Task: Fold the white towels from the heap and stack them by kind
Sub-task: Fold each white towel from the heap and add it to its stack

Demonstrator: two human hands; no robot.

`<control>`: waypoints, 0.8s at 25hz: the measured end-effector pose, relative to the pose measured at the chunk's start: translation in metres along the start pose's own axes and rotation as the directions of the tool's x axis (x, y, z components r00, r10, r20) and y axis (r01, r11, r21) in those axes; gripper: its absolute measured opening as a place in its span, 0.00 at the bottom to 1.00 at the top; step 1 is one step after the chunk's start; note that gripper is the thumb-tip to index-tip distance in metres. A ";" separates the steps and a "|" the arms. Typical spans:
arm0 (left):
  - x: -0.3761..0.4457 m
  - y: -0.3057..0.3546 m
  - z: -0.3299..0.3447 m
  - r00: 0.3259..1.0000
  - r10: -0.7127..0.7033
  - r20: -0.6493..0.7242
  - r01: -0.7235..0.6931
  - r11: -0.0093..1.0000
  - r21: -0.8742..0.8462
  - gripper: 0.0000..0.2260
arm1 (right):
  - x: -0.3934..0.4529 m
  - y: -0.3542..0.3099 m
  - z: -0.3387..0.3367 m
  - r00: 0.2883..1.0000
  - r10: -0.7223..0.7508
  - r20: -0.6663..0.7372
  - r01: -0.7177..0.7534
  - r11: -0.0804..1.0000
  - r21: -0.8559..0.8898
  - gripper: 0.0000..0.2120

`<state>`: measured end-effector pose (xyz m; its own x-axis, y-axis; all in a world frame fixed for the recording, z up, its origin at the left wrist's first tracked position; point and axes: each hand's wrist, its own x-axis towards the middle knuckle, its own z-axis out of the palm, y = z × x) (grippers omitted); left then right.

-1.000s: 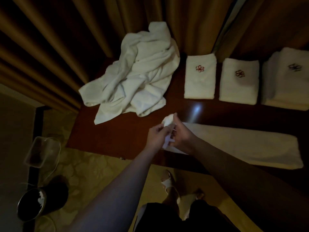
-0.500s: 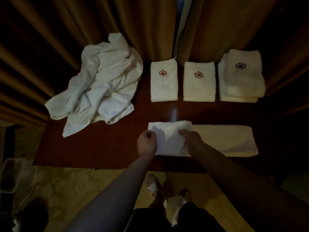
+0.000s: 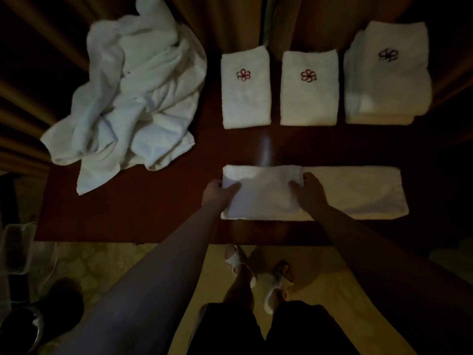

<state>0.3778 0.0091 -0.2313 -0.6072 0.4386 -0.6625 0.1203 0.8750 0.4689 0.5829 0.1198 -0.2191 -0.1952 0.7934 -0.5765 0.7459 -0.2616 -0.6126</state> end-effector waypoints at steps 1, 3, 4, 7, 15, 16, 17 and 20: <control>0.001 0.000 0.002 1.000 -0.004 0.008 0.004 1.000 -0.013 0.26 | 0.002 0.002 0.002 1.000 -0.015 -0.001 0.015 0.999 -0.041 0.21; 0.002 -0.001 0.006 1.000 -0.003 0.005 0.003 0.999 -0.033 0.24 | -0.001 0.003 0.006 0.999 -0.049 -0.018 0.046 0.991 -0.128 0.22; 0.002 0.000 0.006 1.000 -0.002 -0.002 0.002 1.000 -0.028 0.23 | -0.004 0.002 0.008 0.997 -0.057 -0.053 0.049 0.989 -0.140 0.22; 0.001 0.005 0.004 1.000 -0.004 -0.021 0.004 1.000 -0.017 0.21 | -0.013 0.001 0.016 0.976 -0.094 -0.195 0.082 0.994 -0.072 0.20; -0.005 0.008 0.006 0.994 0.085 -0.074 -0.086 0.996 -0.004 0.18 | -0.014 0.020 0.021 0.941 -0.303 -0.154 0.187 0.841 -0.507 0.15; -0.005 0.009 0.004 0.993 0.084 -0.084 -0.087 0.996 -0.033 0.18 | -0.015 0.018 0.025 0.942 -0.316 -0.113 0.215 0.827 -0.520 0.17; -0.005 0.010 0.001 0.993 0.086 -0.086 -0.091 0.994 -0.063 0.17 | -0.017 0.016 0.028 0.953 -0.289 -0.088 0.206 0.833 -0.513 0.19; 0.000 0.010 -0.011 0.993 0.115 -0.040 -0.119 0.984 -0.130 0.17 | -0.016 0.015 0.025 0.968 -0.251 -0.006 0.210 0.822 -0.529 0.21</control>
<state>0.3701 0.0157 -0.2197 -0.6201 0.5276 -0.5806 0.0887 0.7825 0.6163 0.5809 0.0897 -0.2325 -0.3722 0.8371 -0.4009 0.9093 0.2423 -0.3384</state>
